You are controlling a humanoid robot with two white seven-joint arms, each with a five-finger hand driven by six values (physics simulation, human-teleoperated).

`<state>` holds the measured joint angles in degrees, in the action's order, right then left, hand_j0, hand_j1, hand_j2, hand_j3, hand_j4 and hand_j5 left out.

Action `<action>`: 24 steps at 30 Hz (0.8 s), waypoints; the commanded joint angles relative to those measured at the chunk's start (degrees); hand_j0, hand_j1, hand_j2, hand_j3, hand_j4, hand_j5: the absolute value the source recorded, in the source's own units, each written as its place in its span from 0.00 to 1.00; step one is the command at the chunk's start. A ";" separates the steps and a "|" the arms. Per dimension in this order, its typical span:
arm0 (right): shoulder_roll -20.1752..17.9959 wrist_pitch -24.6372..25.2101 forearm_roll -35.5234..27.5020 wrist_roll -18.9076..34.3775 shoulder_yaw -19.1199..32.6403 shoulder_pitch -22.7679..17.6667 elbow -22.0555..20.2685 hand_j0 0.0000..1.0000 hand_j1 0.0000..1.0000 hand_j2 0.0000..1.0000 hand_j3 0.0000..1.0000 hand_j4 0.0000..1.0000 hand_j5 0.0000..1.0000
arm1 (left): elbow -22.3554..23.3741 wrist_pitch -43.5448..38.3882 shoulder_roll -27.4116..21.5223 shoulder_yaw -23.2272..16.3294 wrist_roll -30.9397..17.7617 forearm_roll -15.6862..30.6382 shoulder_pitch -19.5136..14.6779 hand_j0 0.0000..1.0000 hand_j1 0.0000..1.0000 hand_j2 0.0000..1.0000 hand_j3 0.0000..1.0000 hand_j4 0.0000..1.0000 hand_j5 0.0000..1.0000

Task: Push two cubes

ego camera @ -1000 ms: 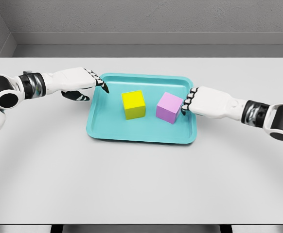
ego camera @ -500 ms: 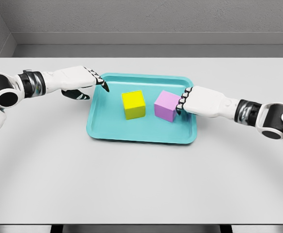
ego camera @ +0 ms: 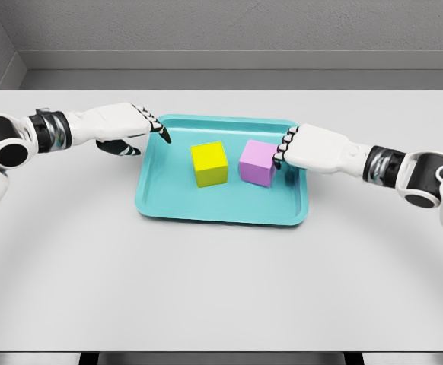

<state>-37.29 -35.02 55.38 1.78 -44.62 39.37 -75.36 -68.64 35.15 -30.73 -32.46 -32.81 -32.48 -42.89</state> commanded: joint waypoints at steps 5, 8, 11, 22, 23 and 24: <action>1.07 0.02 0.17 -0.02 0.06 0.44 2.23 0.48 0.48 0.48 0.48 0.48 0.48 | -0.01 -0.15 -0.03 0.03 0.03 0.32 0.09 0.71 0.71 0.71 0.71 0.71 0.71; 1.95 0.48 0.61 -0.11 -0.03 0.88 2.67 0.48 0.48 0.48 0.48 0.48 0.48 | -0.01 -0.15 -0.03 0.12 0.03 0.32 0.09 0.71 0.71 0.71 0.71 0.71 0.71; 2.30 0.48 0.61 -0.02 -0.03 1.23 3.11 0.48 0.48 0.48 0.48 0.48 0.48 | -0.01 -0.15 -0.03 0.12 0.03 0.32 0.09 0.71 0.71 0.71 0.71 0.71 0.71; 2.83 0.48 1.31 0.06 -0.03 2.37 5.66 0.48 0.48 0.48 0.48 0.48 0.48 | -0.45 -0.15 -0.03 0.03 0.03 0.23 0.53 0.71 0.71 0.71 0.71 0.71 0.71; 2.83 0.48 1.31 0.06 -0.03 2.55 5.66 0.48 0.48 0.48 0.48 0.48 0.48 | -0.45 -0.15 -0.03 0.03 0.03 0.32 0.61 0.71 0.71 0.71 0.71 0.71 0.71; 2.74 0.48 1.23 0.15 0.06 2.99 5.49 0.48 0.48 0.48 0.48 0.48 0.48 | -0.45 -0.15 -0.03 0.03 0.03 0.23 0.62 0.71 0.71 0.71 0.71 0.71 0.71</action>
<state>-34.46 -34.55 56.76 1.91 -44.67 42.63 -70.21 -69.08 35.15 -30.72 -32.48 -32.81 -32.55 -42.19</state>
